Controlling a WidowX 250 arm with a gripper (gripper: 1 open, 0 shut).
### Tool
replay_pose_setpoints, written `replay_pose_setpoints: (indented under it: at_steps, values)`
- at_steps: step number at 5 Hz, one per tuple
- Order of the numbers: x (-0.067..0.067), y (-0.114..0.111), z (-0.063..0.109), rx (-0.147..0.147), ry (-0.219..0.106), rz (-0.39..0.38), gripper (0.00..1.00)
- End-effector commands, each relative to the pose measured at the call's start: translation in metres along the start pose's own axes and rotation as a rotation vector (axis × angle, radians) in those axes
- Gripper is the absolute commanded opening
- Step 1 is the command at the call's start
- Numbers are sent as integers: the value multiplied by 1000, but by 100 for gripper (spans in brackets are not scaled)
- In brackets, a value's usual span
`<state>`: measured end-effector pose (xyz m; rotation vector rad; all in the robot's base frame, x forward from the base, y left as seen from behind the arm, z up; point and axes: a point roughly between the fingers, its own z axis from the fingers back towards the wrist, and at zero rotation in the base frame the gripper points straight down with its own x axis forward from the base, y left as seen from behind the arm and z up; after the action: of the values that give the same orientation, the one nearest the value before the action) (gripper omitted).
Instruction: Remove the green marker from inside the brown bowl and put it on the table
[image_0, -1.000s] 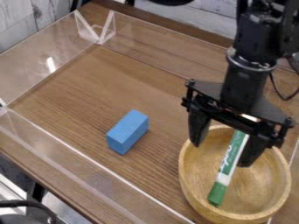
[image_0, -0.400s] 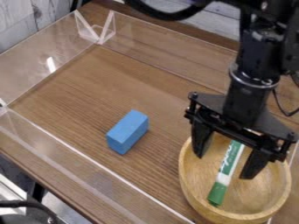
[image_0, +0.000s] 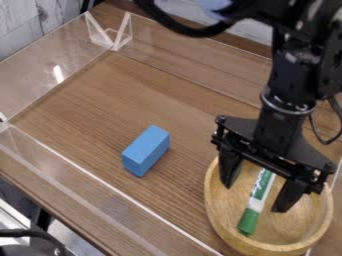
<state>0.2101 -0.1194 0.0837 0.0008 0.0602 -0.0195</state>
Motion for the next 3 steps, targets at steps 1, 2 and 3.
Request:
replay_pose_setpoints:
  at_steps: [1,2,3]
  values:
    - [5,-3,3,-11,-42,-15,100]
    - [7,-3,-1,-7,-54,-21,100]
    - [10,-3,-4,-1,-67,-28,100]
